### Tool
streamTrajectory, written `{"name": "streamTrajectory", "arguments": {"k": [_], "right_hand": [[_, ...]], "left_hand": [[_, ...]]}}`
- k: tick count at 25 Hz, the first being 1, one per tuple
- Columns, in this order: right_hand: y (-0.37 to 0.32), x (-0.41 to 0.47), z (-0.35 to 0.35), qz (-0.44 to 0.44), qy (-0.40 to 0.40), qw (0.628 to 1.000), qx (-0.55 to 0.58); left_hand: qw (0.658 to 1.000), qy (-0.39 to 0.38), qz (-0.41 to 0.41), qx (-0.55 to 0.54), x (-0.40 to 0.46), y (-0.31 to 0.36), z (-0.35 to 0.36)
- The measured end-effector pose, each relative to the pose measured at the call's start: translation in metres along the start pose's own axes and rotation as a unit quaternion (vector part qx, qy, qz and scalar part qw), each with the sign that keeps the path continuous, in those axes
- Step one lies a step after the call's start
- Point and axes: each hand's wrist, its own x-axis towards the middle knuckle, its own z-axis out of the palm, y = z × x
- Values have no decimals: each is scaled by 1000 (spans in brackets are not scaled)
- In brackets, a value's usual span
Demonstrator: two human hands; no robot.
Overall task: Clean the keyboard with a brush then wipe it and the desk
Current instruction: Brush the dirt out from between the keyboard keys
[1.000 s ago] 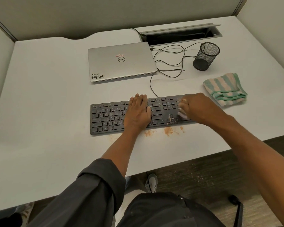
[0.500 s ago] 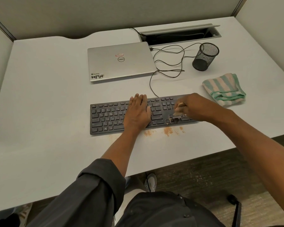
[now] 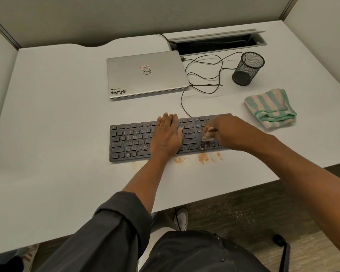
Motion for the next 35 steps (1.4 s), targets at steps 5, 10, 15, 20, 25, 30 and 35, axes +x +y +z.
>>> {"name": "streamTrajectory", "arguments": {"k": [5,10,15,20,25,30,35], "right_hand": [[-7,3,0,-10,6,999,49],[-6,-15,5,-19,13,998,63],[4,-4,14,-13,133,988,79],[10,-20,14,57,90,985,136],[7,-13,14,90,192,942,262],[12,-26,24,88,134,977,139],[-4,-25,25,71,174,949,253]], "left_hand": [[1000,6,1,-2,-1,0,1],[1000,14,1,3,1,-2,4],[1000,9,0,-1,0,-2,3],[1000,12,0,-1,0,-2,3],[1000,9,0,-2,-1,-2,1],[1000,10,-2,2,0,-1,2],[1000,7,-3,2,0,-1,2]]}}
